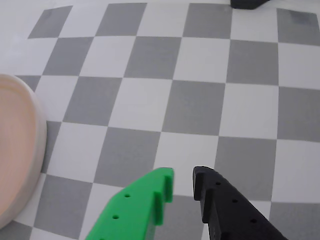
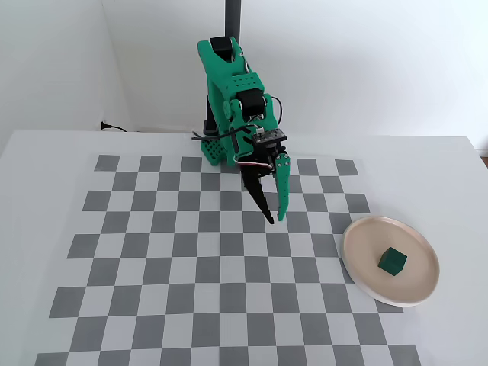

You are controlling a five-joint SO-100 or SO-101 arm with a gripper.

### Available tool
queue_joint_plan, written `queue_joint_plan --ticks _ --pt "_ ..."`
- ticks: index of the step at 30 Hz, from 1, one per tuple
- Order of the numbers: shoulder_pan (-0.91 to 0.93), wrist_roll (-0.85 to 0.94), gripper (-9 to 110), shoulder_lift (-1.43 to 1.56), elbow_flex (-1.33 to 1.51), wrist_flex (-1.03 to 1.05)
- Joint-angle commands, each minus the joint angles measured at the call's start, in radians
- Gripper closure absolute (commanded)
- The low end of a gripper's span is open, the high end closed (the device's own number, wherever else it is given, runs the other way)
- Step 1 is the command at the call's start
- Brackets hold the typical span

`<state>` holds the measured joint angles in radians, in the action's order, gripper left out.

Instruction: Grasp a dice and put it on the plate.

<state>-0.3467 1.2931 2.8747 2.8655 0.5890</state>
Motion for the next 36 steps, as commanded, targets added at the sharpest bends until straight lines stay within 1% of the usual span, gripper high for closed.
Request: queue_joint_plan --ticks 1,5,10,14,17,20,22,26,29,36 --pt "0.021 -0.026 106 0.23 0.037 0.067" --pt "0.041 -0.038 106 0.457 0.143 0.173" --pt "0.081 -0.121 106 0.451 0.152 0.149" --pt "0.094 -0.235 106 0.459 0.172 0.152" --pt "0.117 -0.354 106 0.457 0.172 0.155" --pt "0.117 -0.538 106 0.457 0.172 0.166" --pt "0.126 -0.598 106 0.456 0.17 0.193" --pt "0.158 -0.643 106 0.457 0.173 0.241" --pt "0.163 -0.724 106 0.457 0.209 0.249" --pt "0.279 -1.063 106 0.46 0.229 0.219"
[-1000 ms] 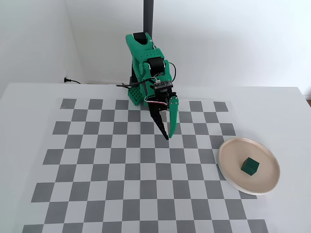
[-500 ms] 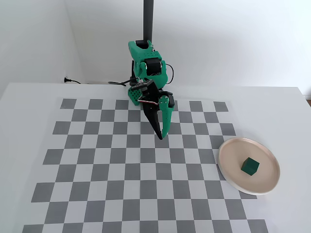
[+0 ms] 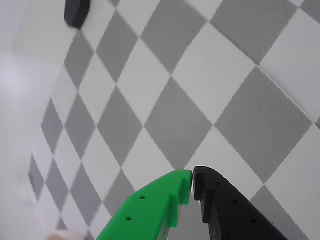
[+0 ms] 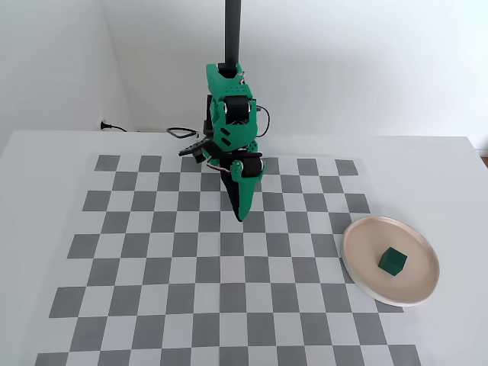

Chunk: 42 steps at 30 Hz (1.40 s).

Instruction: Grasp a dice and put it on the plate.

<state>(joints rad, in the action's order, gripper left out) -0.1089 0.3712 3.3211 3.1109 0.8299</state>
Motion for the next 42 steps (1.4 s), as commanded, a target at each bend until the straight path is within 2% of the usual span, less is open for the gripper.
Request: queue_joint_plan --ticks 1,13,42 --pt "0.055 -0.181 106 0.014 -0.017 -0.014" --pt "0.144 -0.417 106 0.014 -0.023 0.135" --pt "0.13 -0.407 106 0.014 -0.018 0.11"
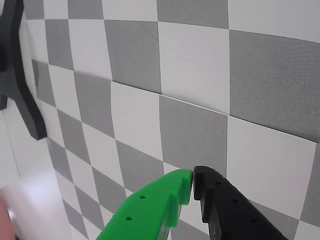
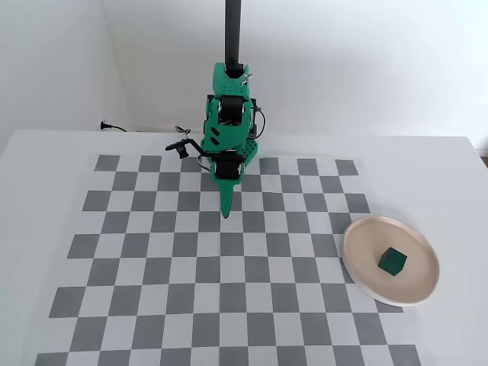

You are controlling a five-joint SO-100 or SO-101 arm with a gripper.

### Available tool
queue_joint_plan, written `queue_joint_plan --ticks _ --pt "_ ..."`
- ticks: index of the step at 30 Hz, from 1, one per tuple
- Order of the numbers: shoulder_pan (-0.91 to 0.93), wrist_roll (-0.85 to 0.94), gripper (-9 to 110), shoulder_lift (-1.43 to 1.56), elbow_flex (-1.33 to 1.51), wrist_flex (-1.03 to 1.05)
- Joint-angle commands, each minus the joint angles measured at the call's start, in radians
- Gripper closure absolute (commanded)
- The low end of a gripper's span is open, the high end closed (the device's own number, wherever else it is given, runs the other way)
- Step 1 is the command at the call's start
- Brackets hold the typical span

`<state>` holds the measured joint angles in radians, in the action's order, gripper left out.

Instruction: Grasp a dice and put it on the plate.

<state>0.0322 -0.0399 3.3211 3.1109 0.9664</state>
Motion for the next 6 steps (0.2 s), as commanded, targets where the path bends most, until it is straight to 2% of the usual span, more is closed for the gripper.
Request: queue_joint_plan --ticks 1,6 --pt "-0.011 0.005 106 0.014 -0.018 -0.026" --pt "-0.011 0.005 106 0.014 -0.018 -0.026"
